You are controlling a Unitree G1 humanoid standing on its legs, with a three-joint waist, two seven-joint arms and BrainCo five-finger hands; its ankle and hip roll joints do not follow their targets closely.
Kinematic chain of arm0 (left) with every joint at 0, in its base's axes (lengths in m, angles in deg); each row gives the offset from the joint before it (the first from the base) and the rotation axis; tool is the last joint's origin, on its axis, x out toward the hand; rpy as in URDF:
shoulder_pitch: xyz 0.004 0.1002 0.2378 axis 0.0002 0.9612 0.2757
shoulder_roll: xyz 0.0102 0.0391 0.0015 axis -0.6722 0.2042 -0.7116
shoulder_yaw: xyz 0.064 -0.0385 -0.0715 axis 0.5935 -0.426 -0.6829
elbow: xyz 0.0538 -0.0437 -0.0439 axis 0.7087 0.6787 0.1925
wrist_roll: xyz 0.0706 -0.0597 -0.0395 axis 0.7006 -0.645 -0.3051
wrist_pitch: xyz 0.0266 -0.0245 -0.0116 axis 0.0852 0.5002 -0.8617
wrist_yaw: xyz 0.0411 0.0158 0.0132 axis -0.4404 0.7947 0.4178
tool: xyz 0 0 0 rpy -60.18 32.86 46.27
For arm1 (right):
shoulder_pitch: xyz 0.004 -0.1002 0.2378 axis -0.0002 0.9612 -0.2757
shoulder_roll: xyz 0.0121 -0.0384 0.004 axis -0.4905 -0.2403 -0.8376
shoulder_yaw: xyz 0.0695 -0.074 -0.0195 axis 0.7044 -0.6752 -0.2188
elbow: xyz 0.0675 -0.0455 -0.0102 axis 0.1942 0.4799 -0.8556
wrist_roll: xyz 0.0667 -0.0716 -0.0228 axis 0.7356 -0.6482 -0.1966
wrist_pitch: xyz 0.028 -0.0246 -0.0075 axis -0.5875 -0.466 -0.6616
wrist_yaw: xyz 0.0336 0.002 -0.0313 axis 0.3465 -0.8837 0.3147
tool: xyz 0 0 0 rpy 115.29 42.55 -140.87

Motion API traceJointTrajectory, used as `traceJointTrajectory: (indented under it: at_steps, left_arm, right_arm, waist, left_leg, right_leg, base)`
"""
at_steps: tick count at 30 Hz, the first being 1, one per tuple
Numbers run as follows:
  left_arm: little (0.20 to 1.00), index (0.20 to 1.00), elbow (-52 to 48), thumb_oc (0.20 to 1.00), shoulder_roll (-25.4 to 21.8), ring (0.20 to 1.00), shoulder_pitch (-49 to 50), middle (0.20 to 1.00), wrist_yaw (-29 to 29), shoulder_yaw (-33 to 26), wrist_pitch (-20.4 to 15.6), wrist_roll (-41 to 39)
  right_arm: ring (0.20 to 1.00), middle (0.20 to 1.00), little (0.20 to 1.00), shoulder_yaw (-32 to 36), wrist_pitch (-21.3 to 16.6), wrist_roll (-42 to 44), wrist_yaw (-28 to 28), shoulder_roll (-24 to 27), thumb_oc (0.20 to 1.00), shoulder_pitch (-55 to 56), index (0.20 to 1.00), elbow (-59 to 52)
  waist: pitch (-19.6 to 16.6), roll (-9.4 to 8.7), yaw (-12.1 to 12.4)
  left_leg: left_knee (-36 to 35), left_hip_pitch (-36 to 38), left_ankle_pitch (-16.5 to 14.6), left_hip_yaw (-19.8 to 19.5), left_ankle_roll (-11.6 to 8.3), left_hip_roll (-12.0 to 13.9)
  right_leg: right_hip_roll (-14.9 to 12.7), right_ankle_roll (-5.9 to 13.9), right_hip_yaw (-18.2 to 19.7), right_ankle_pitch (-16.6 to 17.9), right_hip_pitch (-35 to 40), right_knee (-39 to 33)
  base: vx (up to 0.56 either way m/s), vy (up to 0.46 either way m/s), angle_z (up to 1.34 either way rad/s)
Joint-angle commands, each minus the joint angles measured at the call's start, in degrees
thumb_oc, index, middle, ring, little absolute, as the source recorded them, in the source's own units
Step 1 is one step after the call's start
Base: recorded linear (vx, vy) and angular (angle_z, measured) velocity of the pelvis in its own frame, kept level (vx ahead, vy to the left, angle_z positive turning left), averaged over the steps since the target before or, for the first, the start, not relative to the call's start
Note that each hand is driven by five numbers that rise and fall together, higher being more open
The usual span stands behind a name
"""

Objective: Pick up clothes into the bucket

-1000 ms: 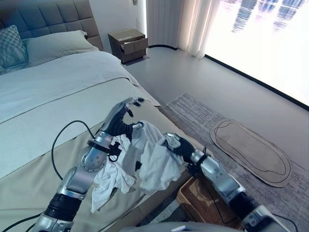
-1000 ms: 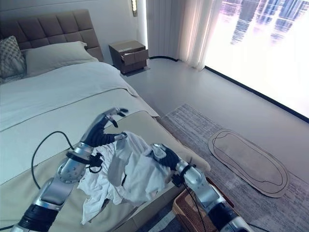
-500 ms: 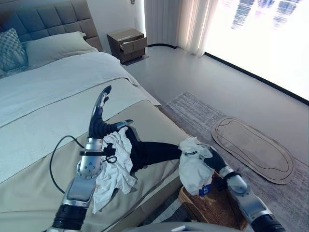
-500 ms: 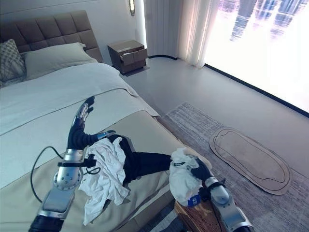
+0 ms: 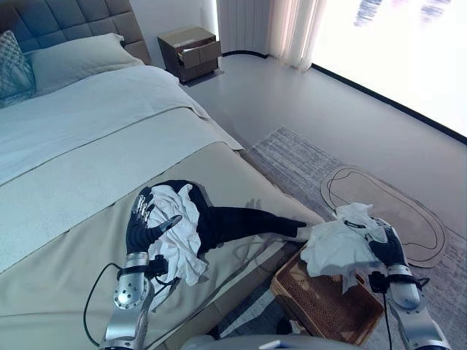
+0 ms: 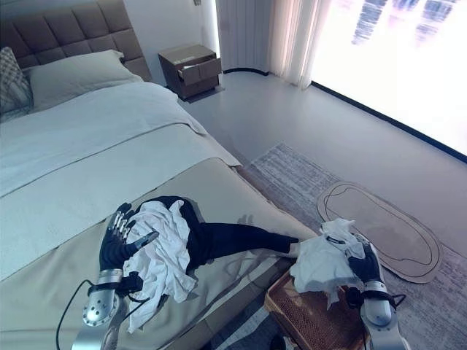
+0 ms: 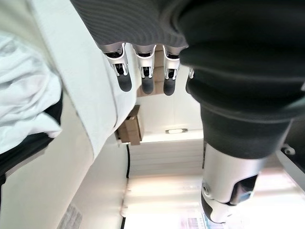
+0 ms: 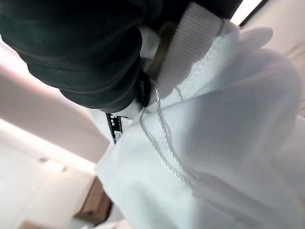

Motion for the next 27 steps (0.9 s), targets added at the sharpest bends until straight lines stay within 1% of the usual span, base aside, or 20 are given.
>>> traceJointTrajectory:
  at_steps: [1, 2, 3, 4, 5, 6, 10, 11, 12, 13, 14, 15, 17, 20, 21, 22, 23, 24, 26, 27]
  left_arm:
    - [1.0, 1.0, -1.85, 1.0, -2.12, 1.0, -1.28, 1.0, -2.04, -4.17, -4.43, -4.94]
    - [1.0, 1.0, -1.92, 1.0, -2.43, 1.0, -1.91, 1.0, -2.15, -3.34, -4.77, -5.62]
    - [1.0, 1.0, -1.85, 1.0, -2.44, 1.0, -2.07, 1.0, -2.15, -3.37, -4.8, -5.63]
    - [1.0, 1.0, -1.77, 1.0, -3.36, 1.0, -2.9, 1.0, -2.5, -1.82, -4.86, -5.47]
    - [1.0, 1.0, -1.67, 1.0, -3.34, 1.0, -3.09, 1.0, -2.49, -1.85, -4.91, -5.47]
    - [1.0, 1.0, -1.47, 1.0, -4.34, 1.0, -3.61, 1.0, -2.16, -0.7, -5.15, -4.92]
    - [1.0, 1.0, 0.11, 1.0, -5.86, 1.0, -6.1, 1.0, 0.03, 1.67, -5.53, -3.61]
    - [1.0, 1.0, 0.2, 1.0, -5.84, 1.0, -6.3, 1.0, 0.1, 1.66, -5.56, -3.56]
    - [1.0, 1.0, -0.01, 1.0, -6.2, 1.0, -7.12, 1.0, 1.58, 2.24, -5.76, -3.09]
    - [1.0, 1.0, -0.01, 1.0, -6.16, 1.0, -7.18, 1.0, 1.64, 2.22, -5.75, -3.04]
    - [1.0, 1.0, -1.04, 1.0, -6.47, 1.0, -7.51, 1.0, 2.55, 2.55, -6.03, -2.81]
    - [1.0, 1.0, -1.07, 1.0, -6.45, 1.0, -7.56, 1.0, 2.6, 2.54, -6.01, -2.77]
    - [1.0, 1.0, -2.16, 1.0, -6.88, 1.0, -8.25, 1.0, 3.47, 2.88, -6.35, -2.73]
    - [1.0, 1.0, -5.01, 1.0, -7.37, 1.0, -8.82, 1.0, 5.58, 2.83, -6.86, -2.76]
    - [1.0, 1.0, -5.06, 1.0, -7.31, 1.0, -8.82, 1.0, 5.64, 2.82, -6.82, -2.71]
    - [1.0, 1.0, -5.9, 1.0, -7.38, 1.0, -9.4, 1.0, 6.47, 2.92, -7.32, -2.98]
    - [1.0, 1.0, -5.88, 1.0, -7.35, 1.0, -9.45, 1.0, 6.48, 2.91, -7.33, -2.97]
    - [1.0, 1.0, -7.01, 1.0, -7.33, 1.0, -9.95, 1.0, 7.49, 2.94, -7.65, -2.99]
    - [1.0, 1.0, -8.4, 1.0, -7.26, 1.0, -9.94, 1.0, 8.54, 2.75, -7.97, -2.86]
    - [1.0, 1.0, -8.4, 1.0, -7.23, 1.0, -9.96, 1.0, 8.55, 2.73, -7.96, -2.85]
  right_arm:
    - [0.2, 0.2, 0.2, 2.4, -4.15, -0.32, 4.22, -0.33, 0.2, -6.59, 0.2, -0.13]
    - [0.2, 0.2, 0.2, 2.29, -4.53, 1.78, 5.1, -0.59, 0.2, -9.15, 0.2, 1.29]
    - [0.2, 0.2, 0.2, 2.3, -4.57, 1.83, 5.1, -0.55, 0.2, -9.34, 0.2, 1.42]
    - [0.2, 0.2, 0.2, 1.43, -4.83, 3.79, 6.23, -0.09, 0.2, -12.72, 0.2, 4.32]
    - [0.2, 0.2, 0.2, 1.39, -4.92, 3.83, 6.26, -0.03, 0.2, -12.99, 0.2, 4.55]
    - [0.2, 0.2, 0.2, 0.58, -5.07, 5.06, 7.3, 0.29, 0.2, -15.98, 0.2, 5.82]
    - [0.2, 0.2, 0.2, -0.69, -5.34, 6.69, 11.59, 0.79, 0.2, -22.37, 0.2, 9.28]
    - [0.2, 0.2, 0.2, -0.71, -5.45, 6.73, 11.64, 0.84, 0.2, -22.63, 0.2, 9.5]
    - [0.2, 0.2, 0.2, -1.69, -5.22, 7.32, 13.16, 1.46, 0.2, -25.33, 0.2, 10.97]
    - [0.2, 0.2, 0.2, -1.73, -5.26, 7.34, 13.18, 1.49, 0.2, -25.47, 0.2, 11.08]
    - [0.2, 0.2, 0.2, -1.71, -5.29, 7.65, 14.35, 2.01, 0.2, -26.76, 0.2, 11.5]
    - [0.2, 0.2, 0.2, -1.73, -5.31, 7.65, 14.38, 2.04, 0.2, -26.88, 0.2, 11.58]
    - [0.2, 0.2, 0.2, -1.81, -5.21, 7.75, 16.04, 3.19, 0.2, -28.86, 0.2, 13.45]
    - [0.2, 0.2, 0.2, -2.38, -5.2, 8.77, 17.87, 5.26, 0.2, -31.89, 0.2, 15.79]
    - [0.2, 0.2, 0.2, -2.44, -5.24, 8.8, 17.87, 5.33, 0.2, -32.0, 0.2, 15.91]
    - [0.2, 0.2, 0.2, -2.91, -5.17, 8.92, 18.66, 6.65, 0.2, -33.6, 0.2, 16.64]
    - [0.2, 0.2, 0.2, -2.95, -5.2, 8.93, 18.67, 6.68, 0.2, -33.69, 0.2, 16.71]
    - [0.2, 0.2, 0.2, -3.45, -5.17, 8.78, 19.24, 7.44, 0.2, -34.88, 0.2, 17.17]
    - [0.2, 0.2, 0.2, -3.76, -5.05, 8.66, 20.11, 8.44, 0.2, -36.4, 0.2, 18.75]
    - [0.2, 0.2, 0.2, -3.81, -5.11, 8.68, 20.11, 8.48, 0.2, -36.5, 0.2, 18.86]
  waist:
    - [1.11, -4.04, -1.02]
    - [3.23, -3.69, -1.15]
    - [3.28, -3.71, -1.11]
    - [5.92, -3.23, -1.08]
    - [5.97, -3.22, -1.04]
    - [8.3, -2.65, -1.05]
    - [11.87, -1.38, -1.18]
    - [11.78, -1.35, -1.16]
    - [12.83, -0.99, -1.19]
    - [12.71, -0.96, -1.2]
    - [13.54, -0.74, -1.47]
    - [13.39, -0.7, -1.48]
    - [14.02, -0.38, -1.53]
    - [15.1, 0.26, -1.46]
    - [14.95, 0.42, -1.37]
    - [15.56, 0.82, -1.26]
    - [15.45, 0.86, -1.25]
    - [16.07, 1.15, -1.19]
    - [16.48, 1.53, -1.04]
    - [16.38, 1.57, -1.05]
  left_leg:
    - [8.98, -3.01, -6.79, -0.78, 1.13, 0.69]
    - [10.61, -4.66, -7.03, -0.51, 1.3, 0.42]
    - [10.89, -4.89, -7.14, -0.45, 1.32, 0.4]
    - [13.4, -7.3, -7.54, -0.14, 1.34, 0.07]
    - [13.74, -7.58, -7.69, -0.09, 1.36, 0.09]
    - [16.34, -10.04, -8.08, 0.28, 1.31, 0.14]
    - [22.3, -16.55, -9.13, 0.45, 1.23, 0.16]
    - [22.75, -17.06, -9.3, 0.45, 1.23, 0.19]
    - [25.06, -20.16, -9.78, 0.27, 1.13, 0.16]
    - [25.29, -20.5, -9.86, 0.27, 1.13, 0.18]
    - [27.44, -23.23, -10.26, 0.03, 1.09, 0.26]
    - [27.75, -23.64, -10.37, 0.01, 1.09, 0.28]
    - [30.09, -27.14, -10.77, -0.22, 1.06, 0.3]
    - [34.34, -33.75, -11.4, -0.48, 1.03, 0.47]
    - [35.27, -34.27, -12.17, -0.52, 0.96, 0.69]
    - [37.72, -37.17, -12.81, -0.74, 1.01, 0.78]
    - [37.93, -37.45, -12.9, -0.74, 1.01, 0.81]
    - [40.24, -40.09, -13.51, -0.94, 1.12, 0.75]
    - [42.83, -42.92, -14.42, -1.21, 1.31, 0.64]
    - [43.02, -43.17, -14.5, -1.23, 1.31, 0.66]
  right_leg:
    - [-6.14, 3.42, 3.36, 1.9, -4.26, 5.88]
    - [-6.62, 3.47, 4.03, 1.75, -6.38, 7.82]
    - [-6.64, 3.48, 4.14, 1.68, -6.64, 8.06]
    - [-7.0, 3.45, 4.8, 1.68, -9.1, 9.9]
    - [-7.0, 3.45, 4.91, 1.62, -9.36, 10.11]
    - [-7.23, 3.37, 5.59, 1.64, -12.05, 12.12]
    - [-7.39, 2.67, 7.21, 0.71, -18.93, 17.36]
    - [-7.37, 2.66, 7.31, 0.57, -19.43, 17.75]
    - [-7.24, 2.25, 7.89, 0.11, -22.3, 19.84]
    - [-7.23, 2.25, 7.94, 0.05, -22.63, 20.03]
    - [-7.06, 1.93, 8.37, -0.44, -25.47, 22.07]
    - [-7.04, 1.92, 8.41, -0.54, -25.87, 22.34]
    - [-6.84, 1.53, 8.91, -1.12, -29.13, 24.73]
    - [-6.28, 0.79, 10.01, -2.1, -35.98, 29.2]
    - [-6.1, 0.78, 10.1, -2.76, -36.52, 30.08]
    - [-5.86, 0.42, 10.75, -3.48, -39.45, 32.5]
    - [-5.83, 0.42, 10.78, -3.54, -39.72, 32.67]
    - [-5.49, 0.04, 11.36, -4.17, -42.45, 35.23]
    - [-5.23, -0.28, 11.86, -5.03, -45.46, 37.95]
    - [-5.21, -0.28, 11.88, -5.1, -45.7, 38.12]
  base:
    - [-0.16, 0.025, -0.17]
    - [-0.13, 0.021, -0.14]
    - [-0.27, 0.031, -0.22]
    - [-0.16, 0.014, -0.19]
    - [-0.28, 0.02, -0.13]
    - [-0.2, 0.01, -0.02]
    - [-0.17, 0.0, -0.14]
    - [-0.17, -0.031, -0.07]
    - [-0.11, -0.021, 0.02]
    - [-0.18, -0.047, 0.06]
    - [-0.08, -0.026, 0.03]
    - [-0.11, -0.038, 0.04]
    - [-0.11, -0.034, 0.08]
    - [-0.12, -0.038, 0.04]
    - [-0.12, -0.03, -0.03]
    - [-0.05, -0.008, -0.05]
    - [-0.12, -0.024, -0.09]
    - [-0.05, -0.017, -0.09]
    - [-0.07, -0.019, -0.08]
    - [-0.09, -0.021, -0.04]
